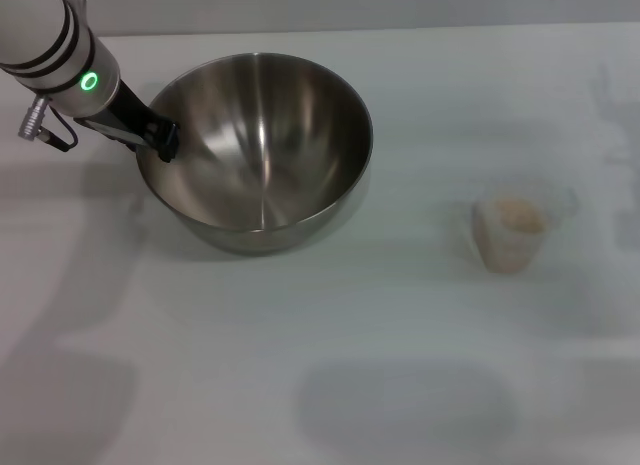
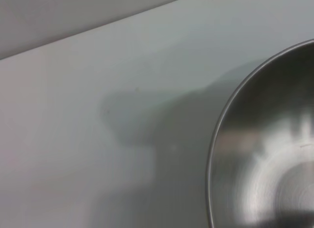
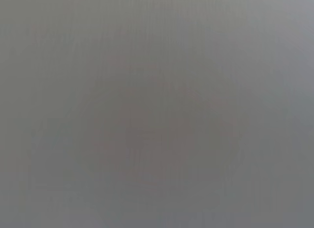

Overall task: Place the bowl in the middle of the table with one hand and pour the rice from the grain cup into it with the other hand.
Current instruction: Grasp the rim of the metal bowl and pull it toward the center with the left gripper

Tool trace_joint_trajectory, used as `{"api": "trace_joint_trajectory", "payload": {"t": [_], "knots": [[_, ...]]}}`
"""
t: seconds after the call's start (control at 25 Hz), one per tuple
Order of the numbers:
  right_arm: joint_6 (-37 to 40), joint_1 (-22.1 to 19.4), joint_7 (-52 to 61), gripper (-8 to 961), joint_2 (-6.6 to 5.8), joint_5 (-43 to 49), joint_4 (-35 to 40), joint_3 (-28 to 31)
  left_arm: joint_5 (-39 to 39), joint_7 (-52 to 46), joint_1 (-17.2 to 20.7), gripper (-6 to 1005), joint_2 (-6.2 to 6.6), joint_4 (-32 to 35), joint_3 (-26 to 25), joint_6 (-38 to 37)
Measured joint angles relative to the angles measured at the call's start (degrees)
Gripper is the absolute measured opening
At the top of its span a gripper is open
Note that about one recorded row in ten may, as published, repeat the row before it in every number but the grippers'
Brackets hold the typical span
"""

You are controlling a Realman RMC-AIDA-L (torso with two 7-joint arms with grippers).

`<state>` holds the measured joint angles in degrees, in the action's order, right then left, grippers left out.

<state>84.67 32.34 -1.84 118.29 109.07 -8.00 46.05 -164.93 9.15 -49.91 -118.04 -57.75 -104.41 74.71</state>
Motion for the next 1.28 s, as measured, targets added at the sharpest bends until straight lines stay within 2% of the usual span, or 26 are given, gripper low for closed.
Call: {"api": "trace_joint_trajectory", "payload": {"t": [0.12,0.52,0.92,1.12,1.28], "knots": [[0.07,0.0,0.0,725,0.01,0.0,0.0,-0.05,0.0,0.0,-0.5,410,0.0,1.13,0.0,0.0],[0.08,-0.01,0.0,726,0.01,0.0,0.01,-0.05,0.09,-0.01,-2.13,155,0.05,3.31,-1.1,0.0],[0.15,0.21,0.0,726,-0.04,0.08,0.1,0.0,0.13,0.1,-2.83,91,0.18,3.65,-3.51,0.47],[0.15,0.4,0.0,725,-0.06,0.08,0.19,0.0,0.39,4.21,-3.48,72,0.08,4.05,-7.28,1.22],[0.15,0.46,0.0,725,-0.14,0.0,0.19,0.0,0.66,4.76,-3.87,45,0.13,4.12,-7.92,1.65]]}}
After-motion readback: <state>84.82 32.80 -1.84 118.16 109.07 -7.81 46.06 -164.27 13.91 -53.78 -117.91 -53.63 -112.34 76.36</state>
